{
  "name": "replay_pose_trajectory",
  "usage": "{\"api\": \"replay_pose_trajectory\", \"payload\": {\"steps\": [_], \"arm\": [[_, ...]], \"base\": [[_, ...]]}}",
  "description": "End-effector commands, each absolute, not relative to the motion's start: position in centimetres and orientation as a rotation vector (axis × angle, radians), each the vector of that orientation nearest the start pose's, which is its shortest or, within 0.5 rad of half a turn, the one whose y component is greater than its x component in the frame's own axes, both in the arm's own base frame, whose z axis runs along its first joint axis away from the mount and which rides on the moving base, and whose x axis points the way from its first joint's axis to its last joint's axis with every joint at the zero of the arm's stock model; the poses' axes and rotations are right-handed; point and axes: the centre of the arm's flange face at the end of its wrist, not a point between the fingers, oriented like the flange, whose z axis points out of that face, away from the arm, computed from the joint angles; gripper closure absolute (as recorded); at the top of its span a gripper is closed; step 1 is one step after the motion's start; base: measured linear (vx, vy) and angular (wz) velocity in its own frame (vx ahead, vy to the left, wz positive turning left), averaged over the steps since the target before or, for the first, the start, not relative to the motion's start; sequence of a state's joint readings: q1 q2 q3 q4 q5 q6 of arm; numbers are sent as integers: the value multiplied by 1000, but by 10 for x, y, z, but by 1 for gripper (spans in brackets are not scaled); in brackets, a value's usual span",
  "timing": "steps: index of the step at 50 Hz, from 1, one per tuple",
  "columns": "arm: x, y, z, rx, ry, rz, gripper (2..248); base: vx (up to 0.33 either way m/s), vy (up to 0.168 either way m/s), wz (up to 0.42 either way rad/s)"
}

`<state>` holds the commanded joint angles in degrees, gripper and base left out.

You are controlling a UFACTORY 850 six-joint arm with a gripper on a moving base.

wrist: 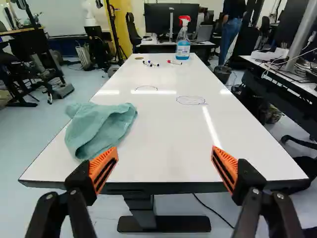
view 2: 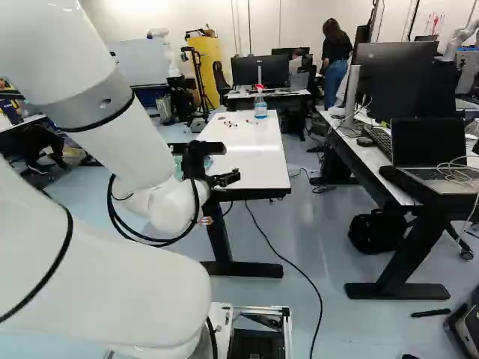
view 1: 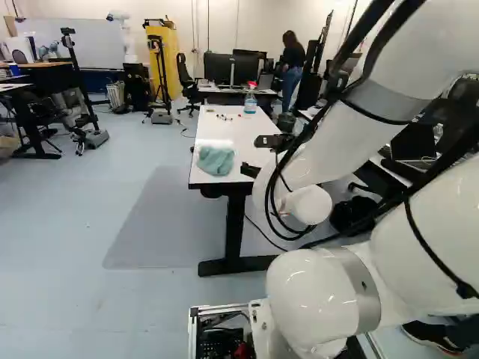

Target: Clean the table with the green towel

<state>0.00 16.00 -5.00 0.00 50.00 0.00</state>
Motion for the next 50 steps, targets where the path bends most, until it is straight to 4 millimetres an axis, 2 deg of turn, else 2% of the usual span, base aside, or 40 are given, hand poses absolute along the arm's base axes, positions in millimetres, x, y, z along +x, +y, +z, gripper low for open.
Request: {"api": "replay_pose_trajectory", "payload": {"steps": [22,50], "arm": [[274,1,366,-2556,-7,-1821,3],[310,15,393,-2480,-61,-1879,3]], "base": [[0,0,0],[0,0,0]]}}
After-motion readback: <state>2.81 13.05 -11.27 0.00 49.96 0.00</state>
